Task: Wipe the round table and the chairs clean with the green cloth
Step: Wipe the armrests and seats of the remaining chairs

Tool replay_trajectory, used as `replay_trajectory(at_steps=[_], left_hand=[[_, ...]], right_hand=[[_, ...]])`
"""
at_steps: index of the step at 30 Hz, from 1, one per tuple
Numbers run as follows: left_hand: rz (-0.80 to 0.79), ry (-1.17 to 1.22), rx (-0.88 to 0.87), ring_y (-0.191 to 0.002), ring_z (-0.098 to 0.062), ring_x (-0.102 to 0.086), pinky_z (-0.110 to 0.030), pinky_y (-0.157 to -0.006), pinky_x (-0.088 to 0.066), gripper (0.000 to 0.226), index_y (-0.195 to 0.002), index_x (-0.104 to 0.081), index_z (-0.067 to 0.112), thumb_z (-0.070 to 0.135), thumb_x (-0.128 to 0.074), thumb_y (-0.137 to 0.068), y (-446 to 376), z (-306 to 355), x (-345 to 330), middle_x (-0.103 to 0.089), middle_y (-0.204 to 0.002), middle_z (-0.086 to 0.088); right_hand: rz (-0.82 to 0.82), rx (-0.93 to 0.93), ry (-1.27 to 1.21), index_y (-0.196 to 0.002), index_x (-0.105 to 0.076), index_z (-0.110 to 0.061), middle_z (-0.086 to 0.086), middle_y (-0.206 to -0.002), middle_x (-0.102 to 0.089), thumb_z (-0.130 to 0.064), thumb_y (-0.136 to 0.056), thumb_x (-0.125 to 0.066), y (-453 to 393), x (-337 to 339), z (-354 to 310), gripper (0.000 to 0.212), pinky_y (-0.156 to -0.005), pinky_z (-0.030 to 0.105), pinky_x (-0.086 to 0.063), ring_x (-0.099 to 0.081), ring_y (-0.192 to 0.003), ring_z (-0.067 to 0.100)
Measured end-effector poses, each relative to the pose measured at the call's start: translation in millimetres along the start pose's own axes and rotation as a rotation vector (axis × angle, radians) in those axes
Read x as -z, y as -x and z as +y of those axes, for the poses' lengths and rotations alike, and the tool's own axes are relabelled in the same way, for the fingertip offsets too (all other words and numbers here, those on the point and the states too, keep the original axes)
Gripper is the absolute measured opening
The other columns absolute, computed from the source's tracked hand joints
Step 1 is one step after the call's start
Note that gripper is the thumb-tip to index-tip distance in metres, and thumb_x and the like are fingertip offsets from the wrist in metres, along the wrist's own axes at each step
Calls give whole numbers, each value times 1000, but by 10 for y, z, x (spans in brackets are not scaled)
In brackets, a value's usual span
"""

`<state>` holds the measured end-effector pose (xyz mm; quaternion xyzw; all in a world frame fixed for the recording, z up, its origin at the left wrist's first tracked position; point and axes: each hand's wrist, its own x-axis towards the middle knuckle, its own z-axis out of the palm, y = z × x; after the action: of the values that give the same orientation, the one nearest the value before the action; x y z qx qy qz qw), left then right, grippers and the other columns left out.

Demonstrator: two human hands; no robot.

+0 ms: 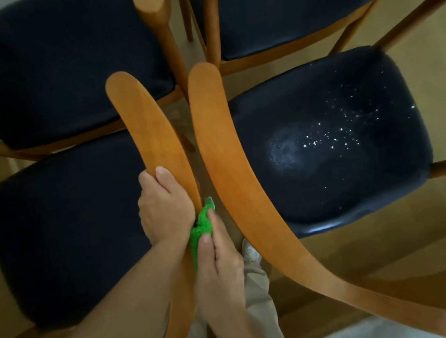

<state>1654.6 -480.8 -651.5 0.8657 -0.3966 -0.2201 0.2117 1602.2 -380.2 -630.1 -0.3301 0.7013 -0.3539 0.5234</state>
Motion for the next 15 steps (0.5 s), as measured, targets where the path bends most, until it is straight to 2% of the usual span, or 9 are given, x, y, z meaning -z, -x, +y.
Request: replay_trajectory(at_steps=[1, 3, 5, 8, 11, 13, 15], left_hand=[[-2, -2, 7, -59, -15, -49, -32, -54, -35, 41, -95, -49, 16, 46, -23, -101, -2, -4, 3, -47, -68, 6], [-15, 4, 9, -59, -16, -50, -31, -53, -34, 39, -93, -48, 16, 45, -24, -101, -1, 1, 7, -47, -68, 5], [-15, 9, 5, -58, -16, -51, -30, -53, -34, 38, -92, -48, 15, 45, -25, -102, -1, 5, 5, -48, -68, 4], [-10, -7, 3, -60, -15, -51, -30, -53, -35, 39, -95, -48, 15, 45, -24, -101, -9, 17, 1, -49, -70, 4], [-16, -25, 0, -61, -14, -52, -30, -55, -37, 38, -95, -48, 15, 45, -24, -101, -16, 42, 2, -49, -71, 4], [-21, -35, 3, -64, -16, -54, -32, -57, -40, 38, -96, -48, 16, 45, -24, -101, -11, 52, 23, -51, -73, 4], [-27, -39, 12, -69, -20, -56, -37, -64, -46, 40, -100, -49, 15, 46, -24, -101, -7, 69, 42, -53, -78, 2]], right_hand=[[-26, -21, -49, -137, -45, -40, -22, -138, -50, -37, -101, -34, -133, 8, -19, 38, -107, 13, -31, -41, -127, -9], [-43, -60, -143, -131, -55, -32, -16, -126, -58, -37, -102, -35, -375, 3, -71, 36, -108, 28, -38, -51, -119, 0], [-66, -97, -166, -136, -51, -30, -12, -132, -56, -45, -100, -33, -504, -33, -106, 43, -110, 38, -36, -49, -123, 5], [-86, -77, -132, -140, -46, -31, -14, -137, -52, -54, -95, -28, -554, -73, -109, 54, -112, 35, -34, -45, -126, -1], [-52, -83, -103, -125, -56, -28, -11, -120, -61, -50, -99, -28, -572, -76, -117, 44, -103, 31, -41, -54, -111, -1], [-54, -154, -61, -109, -60, -19, -3, -105, -64, -48, -101, -30, -455, -48, -82, 42, -88, 32, -45, -59, -99, 9], [-70, -273, -23, -103, -58, -13, -1, -91, -60, -54, -95, -29, -226, 0, -16, 52, -78, 34, -43, -59, -94, 28]])
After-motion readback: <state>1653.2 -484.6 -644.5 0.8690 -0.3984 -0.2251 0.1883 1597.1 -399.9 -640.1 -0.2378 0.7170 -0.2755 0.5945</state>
